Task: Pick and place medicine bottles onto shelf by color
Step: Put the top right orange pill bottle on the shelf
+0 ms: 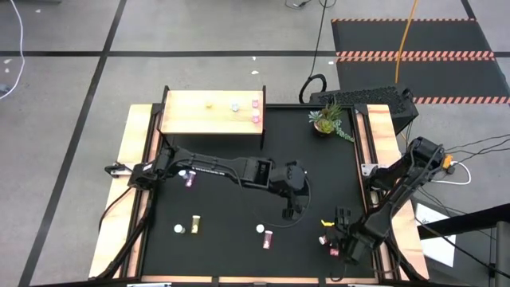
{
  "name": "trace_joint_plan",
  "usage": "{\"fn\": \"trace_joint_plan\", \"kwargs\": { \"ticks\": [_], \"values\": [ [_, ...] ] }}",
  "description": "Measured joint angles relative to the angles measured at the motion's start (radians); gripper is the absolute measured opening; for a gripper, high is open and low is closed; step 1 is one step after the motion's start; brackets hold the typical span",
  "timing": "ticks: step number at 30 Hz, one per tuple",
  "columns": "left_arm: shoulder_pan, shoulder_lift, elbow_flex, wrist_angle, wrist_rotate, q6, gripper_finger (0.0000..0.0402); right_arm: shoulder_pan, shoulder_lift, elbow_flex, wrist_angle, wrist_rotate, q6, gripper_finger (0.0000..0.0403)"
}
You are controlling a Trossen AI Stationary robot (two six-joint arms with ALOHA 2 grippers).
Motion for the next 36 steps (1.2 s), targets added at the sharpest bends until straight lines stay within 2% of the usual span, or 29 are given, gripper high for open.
{"fn": "trace_joint_plan", "kwargs": {
  "ticks": [6, 14, 18, 22, 28, 31, 36],
  "values": [
    [-0.004, 0.0, 0.0, -0.01, -0.019, -0.006, 0.036, -0.026, -0.002, -0.061, 0.031, -0.008, -0.026, 0.019],
    [-0.004, -0.007, 0.0, -0.062, -0.026, -0.042, 0.036, -0.039, -0.003, -0.078, 0.105, -0.003, -0.059, 0.0121],
    [-0.004, -0.023, 0.0, -0.107, -0.04, -0.042, 0.036, -0.037, -0.002, -0.077, 0.081, 0.002, -0.057, 0.0109],
    [-0.004, -0.045, -0.001, -0.187, -0.051, -0.04, 0.036, -0.037, -0.019, -0.079, 0.04, 0.001, -0.085, 0.0133],
    [-0.015, -0.121, 0.001, -0.297, -0.109, -0.063, 0.036, -0.038, -0.077, -0.08, 0.005, 0.019, -0.227, 0.0198],
    [-0.025, -0.168, 0.001, -0.363, -0.18, -0.086, 0.036, -0.044, -0.082, -0.081, 0.021, 0.025, -0.346, 0.0214],
    [-0.049, -0.289, 0.001, -0.519, -0.331, -0.163, 0.036, -0.064, -0.08, -0.081, 0.063, 0.025, -0.481, 0.021]
  ]
}}
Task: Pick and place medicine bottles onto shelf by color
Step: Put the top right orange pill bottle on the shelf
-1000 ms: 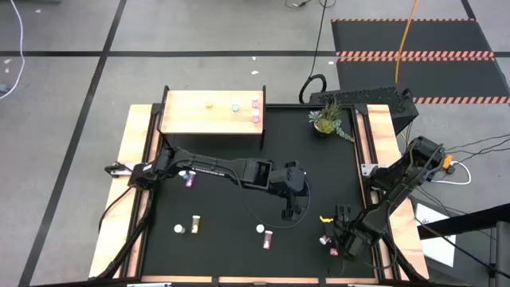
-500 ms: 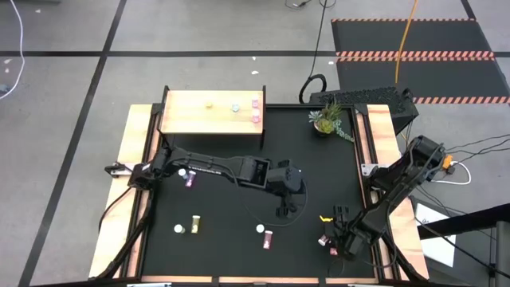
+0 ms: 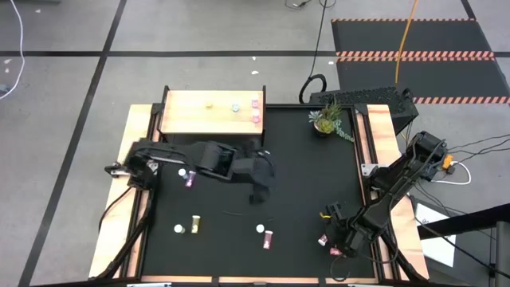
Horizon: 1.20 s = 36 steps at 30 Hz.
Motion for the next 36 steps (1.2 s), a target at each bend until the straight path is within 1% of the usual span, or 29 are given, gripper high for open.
{"fn": "trace_joint_plan", "kwargs": {
  "ticks": [1, 5, 9, 12, 14, 20, 25, 29, 34, 36],
  "values": [
    [-0.008, -0.028, 0.0, -0.052, -0.034, -0.024, 0.036, -0.006, 0.0, 0.0, 0.0, -0.003, -0.011, 0.0208],
    [-0.021, -0.147, 0.0, -0.167, -0.144, -0.145, 0.036, -0.015, -0.001, 0.0, 0.018, -0.002, -0.058, 0.0202],
    [-0.037, -0.265, 0.0, -0.197, -0.249, -0.249, 0.036, -0.019, -0.001, -0.004, 0.051, -0.011, -0.096, 0.0201],
    [-0.061, -0.316, 0.001, -0.194, -0.319, -0.306, 0.036, -0.028, -0.001, -0.036, 0.113, -0.053, -0.11, 0.02],
    [-0.082, -0.327, 0.001, -0.193, -0.346, -0.33, 0.036, -0.034, -0.001, -0.058, 0.129, -0.081, -0.103, 0.02],
    [-0.148, -0.329, 0.0, -0.214, -0.396, -0.368, 0.036, -0.039, -0.001, -0.066, 0.141, -0.081, -0.098, 0.02],
    [-0.175, -0.329, 0.0, -0.23, -0.436, -0.42, 0.036, -0.039, -0.001, -0.066, 0.169, -0.082, -0.114, 0.0196],
    [-0.192, -0.329, 0.0, -0.23, -0.447, -0.431, 0.036, -0.039, -0.001, -0.066, 0.171, -0.107, -0.141, 0.0174],
    [-0.201, -0.322, 0.0, -0.229, -0.447, -0.452, 0.036, -0.039, -0.001, -0.065, 0.17, -0.109, -0.149, 0.013],
    [-0.203, -0.32, -0.001, -0.228, -0.446, -0.471, 0.036, -0.039, -0.001, -0.065, 0.169, -0.109, -0.126, 0.0114]
  ]
}}
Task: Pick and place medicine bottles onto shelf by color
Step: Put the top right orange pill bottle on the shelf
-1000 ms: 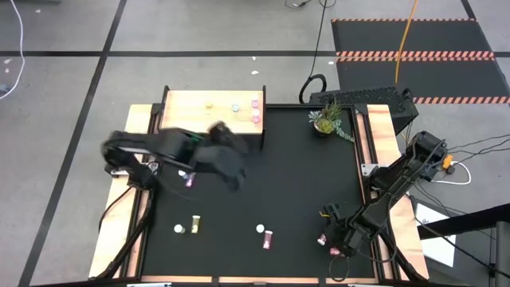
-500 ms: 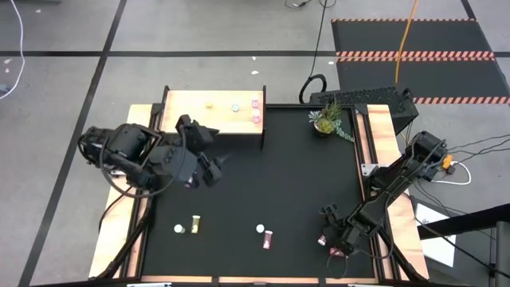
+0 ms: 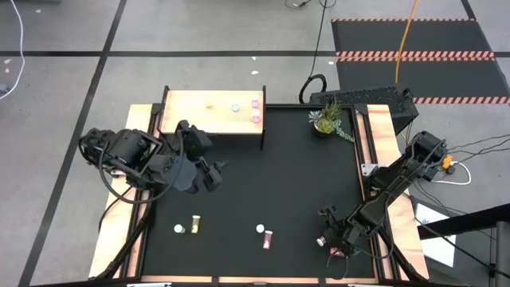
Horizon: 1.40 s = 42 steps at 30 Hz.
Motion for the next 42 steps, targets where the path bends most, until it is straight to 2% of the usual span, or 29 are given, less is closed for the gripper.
{"fn": "trace_joint_plan", "kwargs": {
  "ticks": [5, 13, 19, 23, 25, 29, 32, 37, 42],
  "values": [
    [-0.013, -0.002, 0.0, 0.023, -0.001, -0.004, 0.036, 0.0, 0.0, 0.0, 0.001, 0.002, 0.091, 0.0089],
    [-0.034, -0.001, 0.0, 0.161, -0.001, 0.127, 0.036, -0.001, -0.019, 0.0, 0.013, 0.035, 0.254, 0.0104],
    [-0.062, -0.002, 0.0, 0.311, -0.029, 0.264, 0.036, -0.014, -0.123, 0.0, 0.033, 0.204, 0.325, 0.0097],
    [-0.062, 0.006, -0.03, 0.492, -0.012, 0.357, 0.036, -0.059, -0.219, 0.0, 0.099, 0.328, 0.336, 0.0098],
    [-0.05, 0.021, -0.085, 0.621, 0.016, 0.429, 0.036, -0.092, -0.267, 0.0, 0.159, 0.379, 0.313, 0.0098],
    [-0.018, 0.033, -0.255, 0.858, 0.15, 0.489, 0.036, -0.159, -0.348, 0.0, 0.329, 0.452, 0.229, 0.0098],
    [0.015, 0.023, -0.378, 1.054, 0.255, 0.498, 0.036, -0.197, -0.389, 0.001, 0.5, 0.454, 0.124, 0.0098],
    [0.052, 0.037, -0.509, 1.275, 0.472, 0.531, 0.036, -0.245, -0.402, 0.001, 0.726, 0.448, -0.021, 0.0098],
    [0.073, 0.044, -0.586, 1.304, 0.473, 0.519, 0.036, -0.278, -0.402, 0.001, 0.839, 0.423, -0.101, 0.0098]
  ]
}}
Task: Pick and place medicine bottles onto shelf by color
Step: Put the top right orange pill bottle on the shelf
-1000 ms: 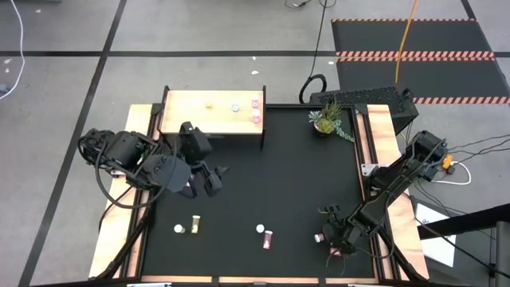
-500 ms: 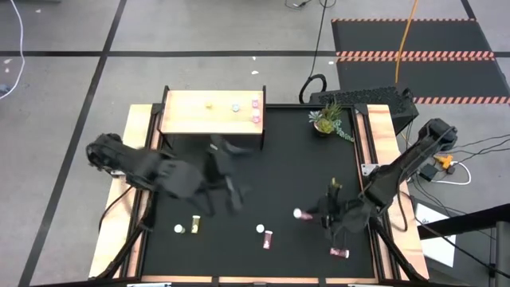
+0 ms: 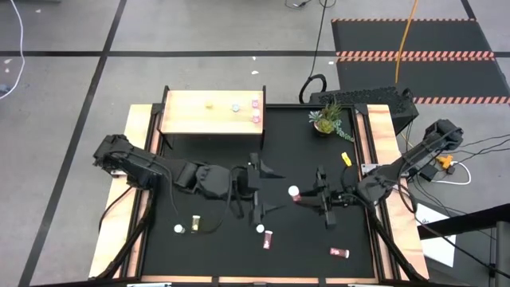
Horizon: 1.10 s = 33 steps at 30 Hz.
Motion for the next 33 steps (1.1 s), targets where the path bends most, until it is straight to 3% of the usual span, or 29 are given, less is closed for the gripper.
{"fn": "trace_joint_plan", "kwargs": {
  "ticks": [4, 9, 20, 29, 33],
  "values": [
    [0.021, -0.002, -0.046, 0.104, 0.011, -0.025, 0.036, -0.017, 0.0, 0.0, 0.038, -0.004, -0.077, 0.0098],
    [0.069, 0.013, -0.078, 0.246, 0.119, -0.063, 0.036, -0.039, -0.001, 0.0, 0.049, -0.029, -0.14, 0.0098],
    [0.105, 0.074, -0.082, 0.287, 0.18, -0.097, 0.0355, -0.082, -0.002, 0.0, 0.12, -0.082, -0.214, 0.0098],
    [0.123, 0.074, -0.082, 0.299, 0.184, -0.12, 0.0246, -0.097, -0.013, 0.0, 0.122, -0.105, -0.213, 0.0098],
    [0.126, 0.071, -0.082, 0.302, 0.184, -0.12, 0.0217, -0.098, -0.023, 0.0, 0.119, -0.105, -0.211, 0.0098]
  ]
}}
